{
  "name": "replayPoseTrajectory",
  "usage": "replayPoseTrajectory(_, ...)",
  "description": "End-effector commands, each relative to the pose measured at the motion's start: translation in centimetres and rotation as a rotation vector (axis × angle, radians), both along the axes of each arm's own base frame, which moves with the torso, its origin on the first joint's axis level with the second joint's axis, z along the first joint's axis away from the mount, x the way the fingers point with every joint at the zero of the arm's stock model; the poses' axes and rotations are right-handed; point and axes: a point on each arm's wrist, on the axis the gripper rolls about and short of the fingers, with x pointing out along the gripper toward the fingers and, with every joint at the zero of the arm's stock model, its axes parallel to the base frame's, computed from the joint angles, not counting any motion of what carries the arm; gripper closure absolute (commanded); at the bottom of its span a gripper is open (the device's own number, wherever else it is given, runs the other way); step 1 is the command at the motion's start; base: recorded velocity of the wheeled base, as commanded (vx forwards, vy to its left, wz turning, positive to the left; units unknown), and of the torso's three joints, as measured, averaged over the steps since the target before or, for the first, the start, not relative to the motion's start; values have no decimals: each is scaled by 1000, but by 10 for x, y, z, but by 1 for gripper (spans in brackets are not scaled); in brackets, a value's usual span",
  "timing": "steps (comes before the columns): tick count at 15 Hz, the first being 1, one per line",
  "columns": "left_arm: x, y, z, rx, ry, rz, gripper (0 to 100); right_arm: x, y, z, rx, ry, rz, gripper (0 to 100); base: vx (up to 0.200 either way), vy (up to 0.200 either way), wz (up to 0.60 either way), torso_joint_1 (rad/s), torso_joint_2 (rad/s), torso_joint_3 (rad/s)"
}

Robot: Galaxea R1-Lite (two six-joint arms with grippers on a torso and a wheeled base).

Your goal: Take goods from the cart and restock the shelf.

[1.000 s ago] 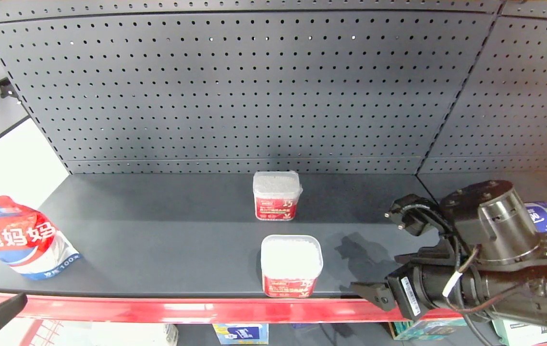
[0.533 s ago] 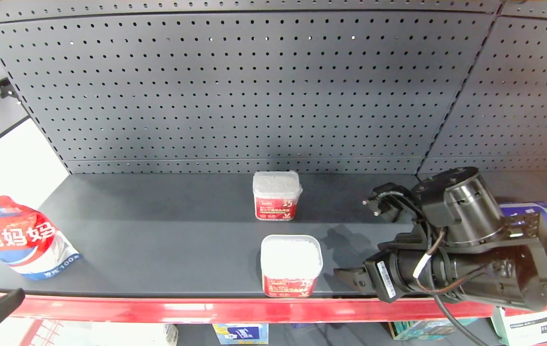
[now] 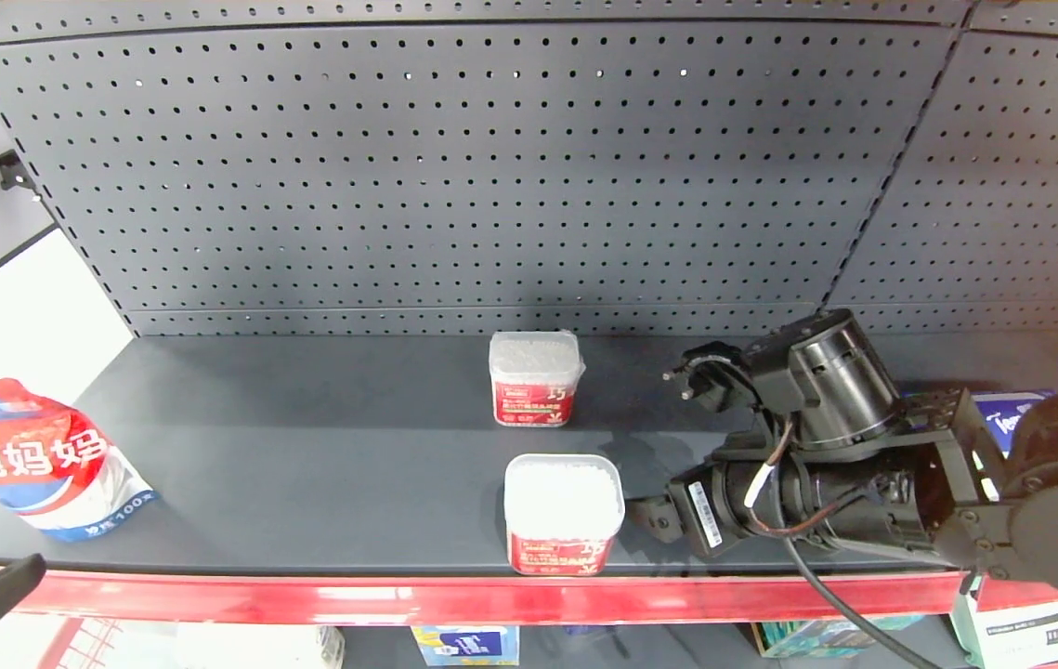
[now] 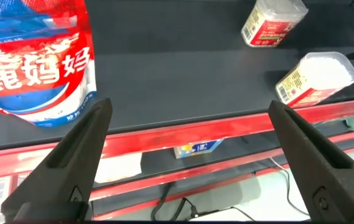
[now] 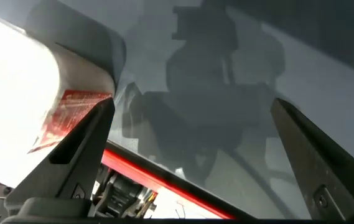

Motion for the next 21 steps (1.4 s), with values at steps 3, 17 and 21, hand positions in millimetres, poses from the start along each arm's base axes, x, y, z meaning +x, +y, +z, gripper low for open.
replayPoseTrajectory(3, 2, 0, -2, 2, 12, 0, 0, 2, 3, 0, 1, -2, 4, 0, 0, 0, 0, 0, 0, 0)
replayPoseTrajectory(17, 2, 0, -3, 1, 16, 1, 0, 0, 14, 0, 4, -3, 37, 0, 0, 0, 0, 0, 0, 0)
replayPoseTrajectory(21, 2, 0, -3, 0, 16, 1, 0, 0, 16, 1, 7, -7, 39, 0, 0, 0, 0, 0, 0, 0)
